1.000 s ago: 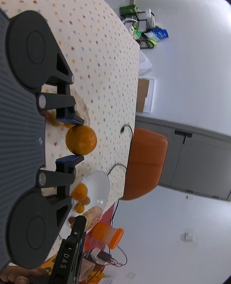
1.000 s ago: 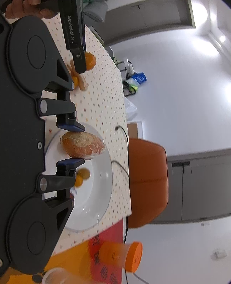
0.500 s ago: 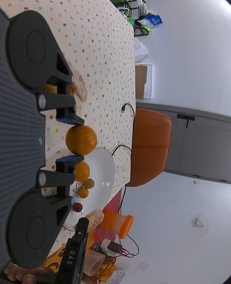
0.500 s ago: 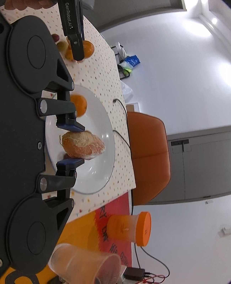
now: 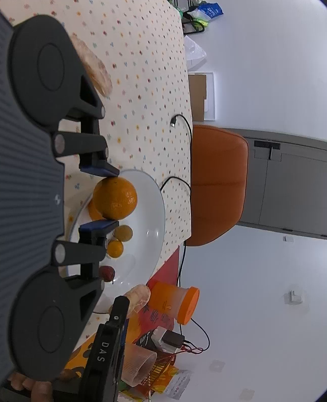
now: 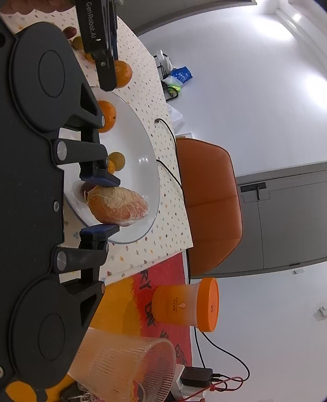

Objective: Organize fruits
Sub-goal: 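Carry the bread roll and orange over the white bowl with both tools, then open the right tool to drop the roll while the left tool releases the orange, then move both open tools back toward the fruit pile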

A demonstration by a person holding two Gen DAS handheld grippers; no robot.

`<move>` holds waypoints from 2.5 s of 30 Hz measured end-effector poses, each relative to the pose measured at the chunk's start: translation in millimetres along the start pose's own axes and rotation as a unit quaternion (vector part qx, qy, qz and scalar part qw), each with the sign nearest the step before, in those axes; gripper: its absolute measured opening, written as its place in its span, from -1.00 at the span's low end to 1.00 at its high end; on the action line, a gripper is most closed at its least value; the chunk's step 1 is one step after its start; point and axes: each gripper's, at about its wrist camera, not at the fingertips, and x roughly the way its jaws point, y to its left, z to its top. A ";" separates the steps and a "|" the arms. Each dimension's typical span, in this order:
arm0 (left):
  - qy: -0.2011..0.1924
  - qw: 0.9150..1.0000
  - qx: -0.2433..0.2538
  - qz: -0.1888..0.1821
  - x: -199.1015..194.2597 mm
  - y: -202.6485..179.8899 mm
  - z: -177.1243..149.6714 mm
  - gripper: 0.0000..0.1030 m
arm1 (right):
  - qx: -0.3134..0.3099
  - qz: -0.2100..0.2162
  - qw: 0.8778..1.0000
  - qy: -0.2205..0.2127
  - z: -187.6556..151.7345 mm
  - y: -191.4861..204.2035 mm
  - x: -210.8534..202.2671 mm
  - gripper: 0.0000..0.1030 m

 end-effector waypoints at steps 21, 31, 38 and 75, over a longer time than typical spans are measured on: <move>0.019 0.999 0.027 -0.029 19.0 -36.3 -2.3 -0.26 | 0.009 0.010 1.000 -0.002 -11.0 -2.6 -16.1 -0.17; 0.012 1.000 0.002 0.003 -1.7 -10.6 -1.5 -0.26 | 0.011 0.021 1.000 -0.001 -12.2 8.5 -19.0 -0.17; 0.002 0.999 -0.012 0.035 -23.8 7.6 -4.0 0.03 | 0.017 0.033 0.999 0.002 -14.3 17.9 -20.8 -0.17; -0.027 0.985 -0.093 0.144 -103.0 102.0 -40.1 0.99 | -0.023 0.076 0.997 0.021 -21.8 99.5 -32.5 0.91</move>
